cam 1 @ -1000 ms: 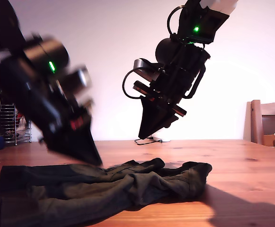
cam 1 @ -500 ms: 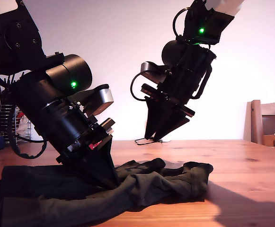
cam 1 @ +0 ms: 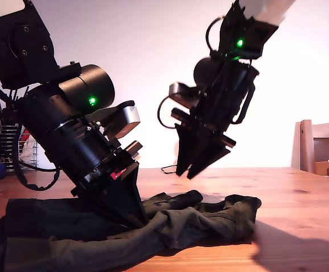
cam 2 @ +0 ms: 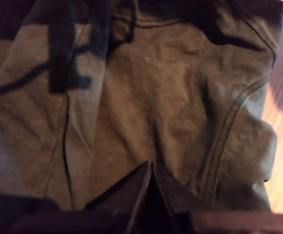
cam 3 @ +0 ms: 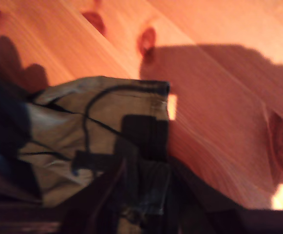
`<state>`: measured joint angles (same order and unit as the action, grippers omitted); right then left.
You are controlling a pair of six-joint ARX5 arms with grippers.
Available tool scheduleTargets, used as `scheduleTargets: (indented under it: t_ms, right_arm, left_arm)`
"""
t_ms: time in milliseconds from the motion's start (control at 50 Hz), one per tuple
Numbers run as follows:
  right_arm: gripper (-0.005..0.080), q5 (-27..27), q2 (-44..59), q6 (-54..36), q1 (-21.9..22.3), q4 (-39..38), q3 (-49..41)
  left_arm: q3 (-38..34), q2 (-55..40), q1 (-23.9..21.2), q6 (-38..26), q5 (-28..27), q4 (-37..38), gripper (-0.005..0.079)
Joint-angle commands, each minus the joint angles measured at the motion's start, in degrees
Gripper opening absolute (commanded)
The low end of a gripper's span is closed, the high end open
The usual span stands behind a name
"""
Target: Fold the underwear in front of you. After folding it, place it to the left side.
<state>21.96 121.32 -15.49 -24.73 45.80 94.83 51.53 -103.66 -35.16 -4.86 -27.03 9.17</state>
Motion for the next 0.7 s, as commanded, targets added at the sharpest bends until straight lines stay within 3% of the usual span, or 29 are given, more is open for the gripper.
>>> scheduleTargets:
  t_ms: [0,340,680]
  right_arm:
    - [0.0285,-0.8,1.7,-0.3,0.3,0.3,-0.2]
    - [0.0285,-2.0,1.9,0.1,0.8,3.8,-0.2]
    - [0.0274,2.1,3.4,0.5,0.7,6.2,-0.2]
  left_arm:
    - [-1.0,-2.9,-0.5,0.1,0.0,1.2,-0.0024]
    - [-1.0,-2.9,-0.5,-0.1,0.0,1.5,-0.0024]
    - [-1.0,-2.9,-0.5,0.0,0.0,1.5,-0.0024]
